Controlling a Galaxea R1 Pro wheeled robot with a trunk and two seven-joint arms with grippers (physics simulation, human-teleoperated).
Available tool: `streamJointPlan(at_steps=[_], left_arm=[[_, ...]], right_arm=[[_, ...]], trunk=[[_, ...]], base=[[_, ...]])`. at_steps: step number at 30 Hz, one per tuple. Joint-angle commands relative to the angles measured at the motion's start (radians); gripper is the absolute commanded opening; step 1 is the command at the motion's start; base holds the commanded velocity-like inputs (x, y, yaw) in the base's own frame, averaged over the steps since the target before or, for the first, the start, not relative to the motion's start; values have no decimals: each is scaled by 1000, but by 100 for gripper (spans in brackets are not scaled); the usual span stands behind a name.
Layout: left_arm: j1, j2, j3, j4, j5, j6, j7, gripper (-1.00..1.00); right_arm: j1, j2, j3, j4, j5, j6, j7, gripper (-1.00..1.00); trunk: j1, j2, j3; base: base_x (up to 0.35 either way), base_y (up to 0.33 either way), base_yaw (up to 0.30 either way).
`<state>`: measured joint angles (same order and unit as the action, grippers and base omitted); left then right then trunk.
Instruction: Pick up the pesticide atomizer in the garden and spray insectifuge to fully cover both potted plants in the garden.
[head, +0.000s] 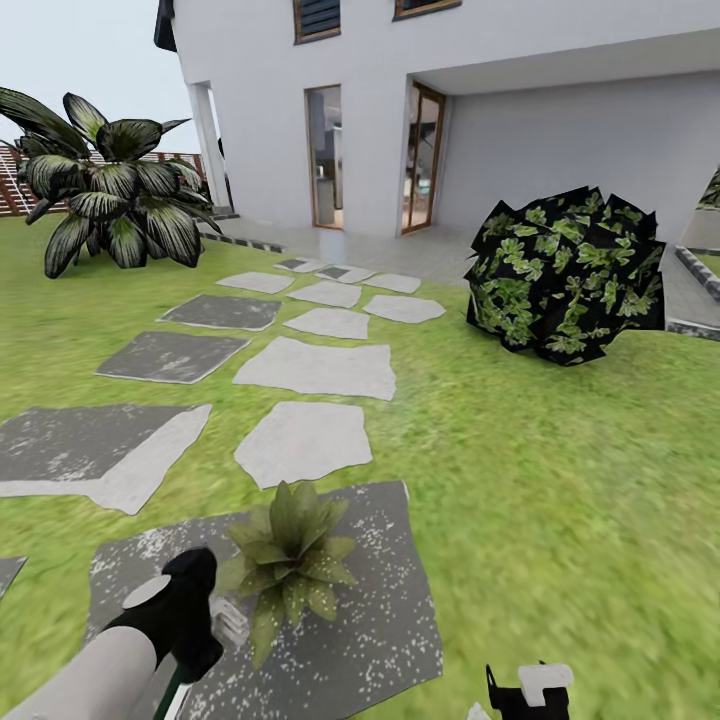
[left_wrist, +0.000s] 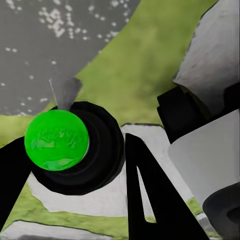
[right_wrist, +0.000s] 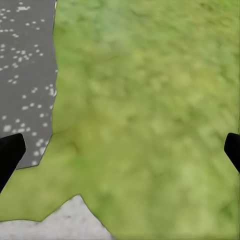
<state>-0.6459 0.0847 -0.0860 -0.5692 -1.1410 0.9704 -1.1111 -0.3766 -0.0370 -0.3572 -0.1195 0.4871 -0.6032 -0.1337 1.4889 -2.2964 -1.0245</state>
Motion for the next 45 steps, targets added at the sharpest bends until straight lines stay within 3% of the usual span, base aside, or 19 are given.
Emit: streamJointPlan(at_steps=[1, 14, 18, 21, 33, 45], left_arm=[[5, 2, -5, 2, -7, 5, -9, -100], [22, -3, -7, -6, -12, 4, -6, -100], [22, 31, -6, -6, -15, 4, -6, -100], [22, 40, -4, -7, -11, 5, -6, -100], [22, 30, -1, -8, -11, 5, -5, -100], [22, 29, -2, -65, -11, 5, -4, -100]], right_arm=[[-1, 0, -3, 1, 10, -3, -7, 100], [-1, 0, -4, 1, 10, -3, -7, 100], [-1, 0, -4, 1, 10, -3, -7, 100], [-1, 0, -3, 1, 10, -3, -7, 100], [-1, 0, -4, 1, 8, -3, -7, 100], [-1, 0, -5, 1, 8, -3, -8, 100]], trunk=[[0, 0, -1], [0, 0, -1], [0, 0, -1], [0, 0, -1], [0, 0, -1], [0, 0, -1]], base=[[0, 0, -29], [-24, 108, -200], [-3, 14, -3], [-3, 4, 0], [-215, 183, -127], [111, 293, -299]])
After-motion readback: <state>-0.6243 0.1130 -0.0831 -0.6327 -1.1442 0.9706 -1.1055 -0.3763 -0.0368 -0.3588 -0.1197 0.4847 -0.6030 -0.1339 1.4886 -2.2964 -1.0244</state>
